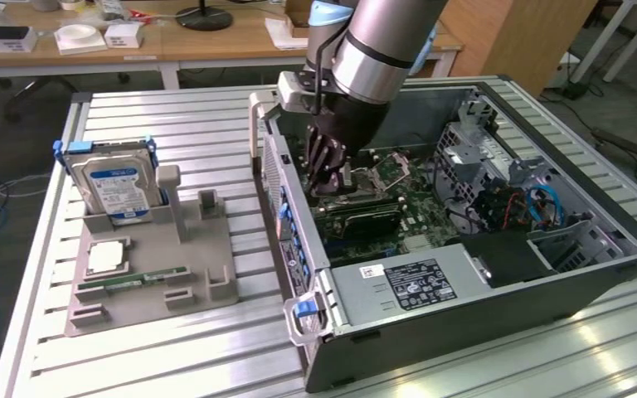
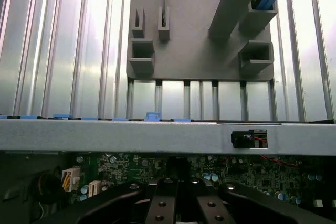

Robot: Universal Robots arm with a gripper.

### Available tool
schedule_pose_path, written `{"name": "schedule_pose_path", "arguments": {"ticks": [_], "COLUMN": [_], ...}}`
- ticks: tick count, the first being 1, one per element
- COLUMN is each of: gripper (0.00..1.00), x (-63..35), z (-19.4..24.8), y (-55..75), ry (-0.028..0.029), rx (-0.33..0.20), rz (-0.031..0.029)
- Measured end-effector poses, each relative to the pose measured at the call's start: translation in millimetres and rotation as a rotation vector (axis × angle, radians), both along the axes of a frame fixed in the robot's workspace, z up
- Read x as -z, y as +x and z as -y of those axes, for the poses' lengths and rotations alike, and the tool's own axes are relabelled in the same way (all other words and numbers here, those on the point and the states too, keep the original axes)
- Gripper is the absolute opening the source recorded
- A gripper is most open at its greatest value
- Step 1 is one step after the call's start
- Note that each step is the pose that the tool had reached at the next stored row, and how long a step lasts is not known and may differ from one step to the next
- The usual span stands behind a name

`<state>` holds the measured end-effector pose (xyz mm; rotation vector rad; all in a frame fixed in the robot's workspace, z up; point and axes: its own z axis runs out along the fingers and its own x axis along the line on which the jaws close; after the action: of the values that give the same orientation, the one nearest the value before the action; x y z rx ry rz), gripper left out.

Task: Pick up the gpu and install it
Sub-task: 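Press down on the gpu until it lock into place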

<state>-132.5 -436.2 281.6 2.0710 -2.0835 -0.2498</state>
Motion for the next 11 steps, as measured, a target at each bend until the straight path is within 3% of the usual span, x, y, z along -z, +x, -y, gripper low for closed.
{"name": "schedule_pose_path", "arguments": {"ticks": [5,11], "gripper": [0.1,0.1], "x": [0.0,0.0], "z": [3.1,3.1], "y": [-0.1,0.0], "ry": [-0.0001,0.0], "rx": [0.0,0.0], "rz": [0.0,0.0]}}
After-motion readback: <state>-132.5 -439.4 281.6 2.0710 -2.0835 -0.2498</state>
